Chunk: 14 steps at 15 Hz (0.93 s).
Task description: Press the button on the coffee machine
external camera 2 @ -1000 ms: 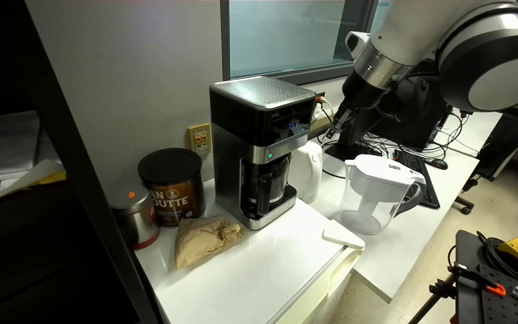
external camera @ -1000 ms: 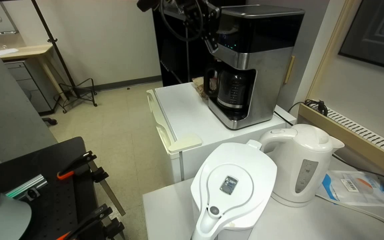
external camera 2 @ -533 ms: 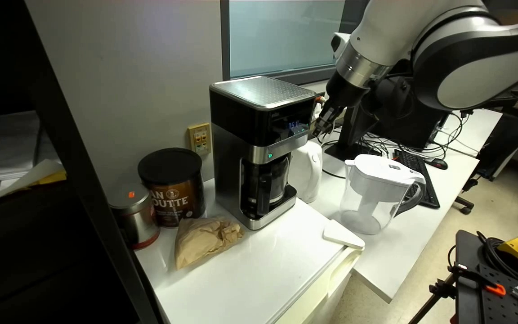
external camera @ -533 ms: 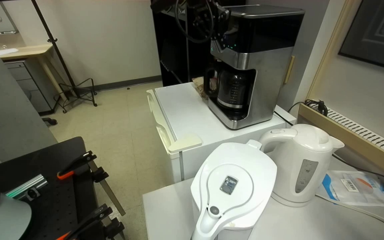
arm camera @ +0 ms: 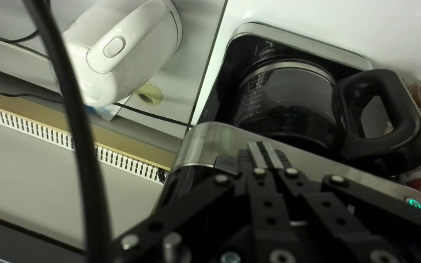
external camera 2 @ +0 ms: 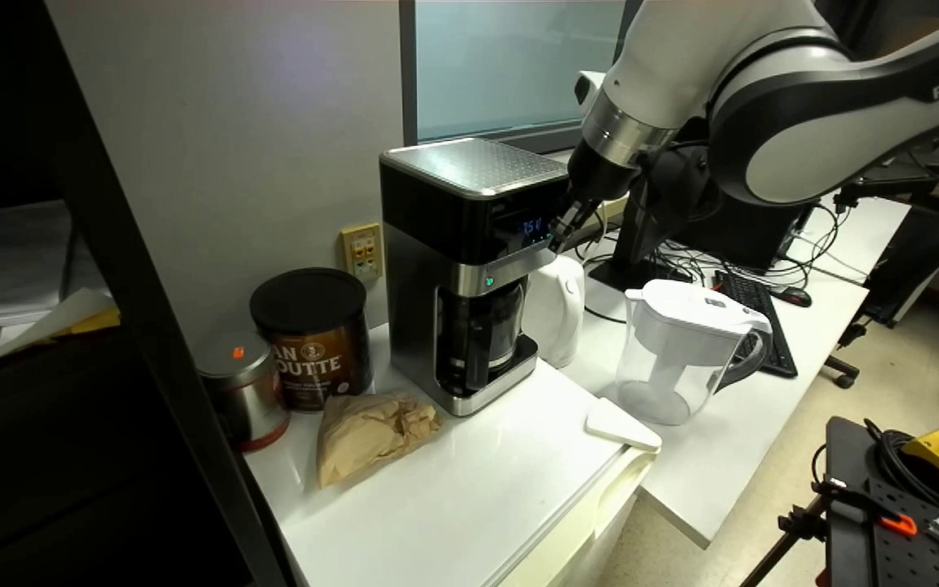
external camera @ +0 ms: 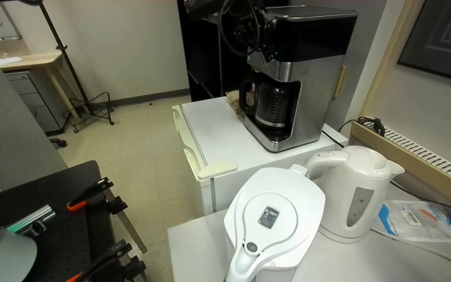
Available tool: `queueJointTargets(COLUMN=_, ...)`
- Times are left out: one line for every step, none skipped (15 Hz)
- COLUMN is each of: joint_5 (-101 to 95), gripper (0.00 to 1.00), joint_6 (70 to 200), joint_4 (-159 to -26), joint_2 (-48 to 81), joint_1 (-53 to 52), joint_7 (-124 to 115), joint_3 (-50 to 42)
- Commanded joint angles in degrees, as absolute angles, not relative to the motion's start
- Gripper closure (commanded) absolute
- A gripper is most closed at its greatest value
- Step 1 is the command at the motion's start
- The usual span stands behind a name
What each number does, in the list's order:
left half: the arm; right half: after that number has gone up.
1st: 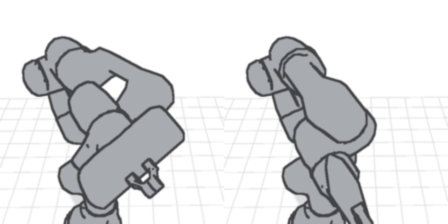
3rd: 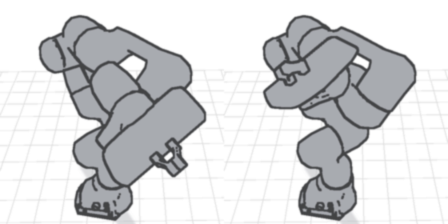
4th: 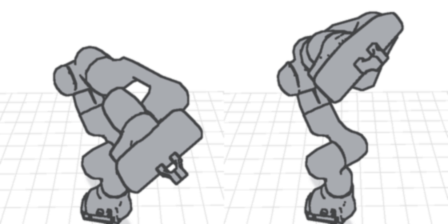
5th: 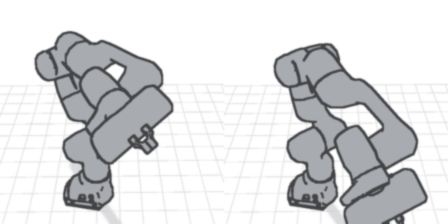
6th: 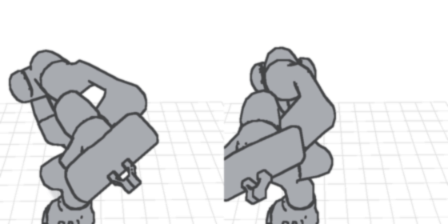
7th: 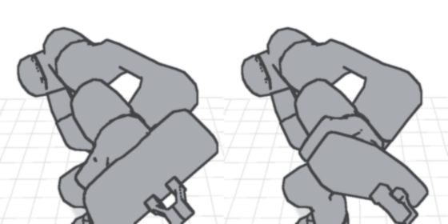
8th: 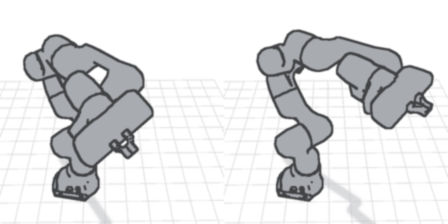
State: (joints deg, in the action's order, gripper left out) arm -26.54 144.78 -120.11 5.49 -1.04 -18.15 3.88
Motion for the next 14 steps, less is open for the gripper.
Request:
queueJointTargets(joint_5=-27.7, gripper=1.00, joint_6=145.0, joint_4=-117.7, joint_2=7.8, joint_1=-2.8, joint_7=-19.4, joint_3=2.4)
queueJointTargets(joint_5=-27.7, gripper=1.00, joint_6=145.0, joint_4=-117.7, joint_2=7.9, joint_1=-3.0, joint_7=-19.4, joint_3=2.2)
queueJointTargets(joint_5=-27.7, gripper=1.00, joint_6=145.0, joint_4=-117.7, joint_2=8.0, joint_1=-3.2, joint_7=-19.4, joint_3=2.1)
queueJointTargets(joint_5=-27.8, gripper=1.00, joint_6=145.1, joint_4=-117.8, joint_2=7.9, joint_1=-3.3, joint_7=-19.4, joint_3=2.0)
queueJointTargets(joint_5=-27.6, gripper=1.00, joint_6=145.1, joint_4=-117.8, joint_2=7.9, joint_1=-3.4, joint_7=-19.3, joint_3=1.9)
queueJointTargets(joint_5=-27.8, gripper=1.00, joint_6=145.3, joint_4=-118.0, joint_2=7.8, joint_1=-3.5, joint_7=-19.3, joint_3=1.8)
queueJointTargets(joint_5=-28.0, gripper=1.00, joint_6=145.3, joint_4=-118.3, joint_2=7.6, joint_1=-3.6, joint_7=-19.3, joint_3=1.7)
queueJointTargets(joint_5=-27.8, gripper=1.00, joint_6=145.1, joint_4=-118.7, joint_2=7.2, joint_1=-3.7, joint_7=-19.0, joint_3=1.6)
queueJointTargets(joint_5=-28.2, gripper=1.00, joint_6=145.3, joint_4=-119.7, joint_2=6.4, joint_1=-3.8, joint_7=-18.7, joint_3=1.6)
queueJointTargets(joint_5=-28.6, gripper=1.00, joint_6=145.1, joint_4=-120.3, joint_2=5.8, joint_1=-3.9, joint_7=-18.8, joint_3=1.6)
queueJointTargets(joint_5=-29.3, gripper=1.00, joint_6=145.4, joint_4=-121.3, joint_2=5.0, joint_1=-4.0, joint_7=-18.7, joint_3=1.7)
queueJointTargets(joint_5=-30.4, gripper=1.00, joint_6=145.7, joint_4=-122.2, joint_2=4.3, joint_1=-4.1, joint_7=-18.8, joint_3=1.6)
queueJointTargets(joint_5=-31.1, gripper=1.00, joint_6=145.5, joint_4=-122.9, joint_2=3.6, joint_1=-4.2, joint_7=-18.6, joint_3=1.8)
queueJointTargets(joint_5=-32.1, gripper=1.00, joint_6=145.2, joint_4=-124.0, joint_2=2.7, joint_1=-4.4, joint_7=-18.4, joint_3=1.9)
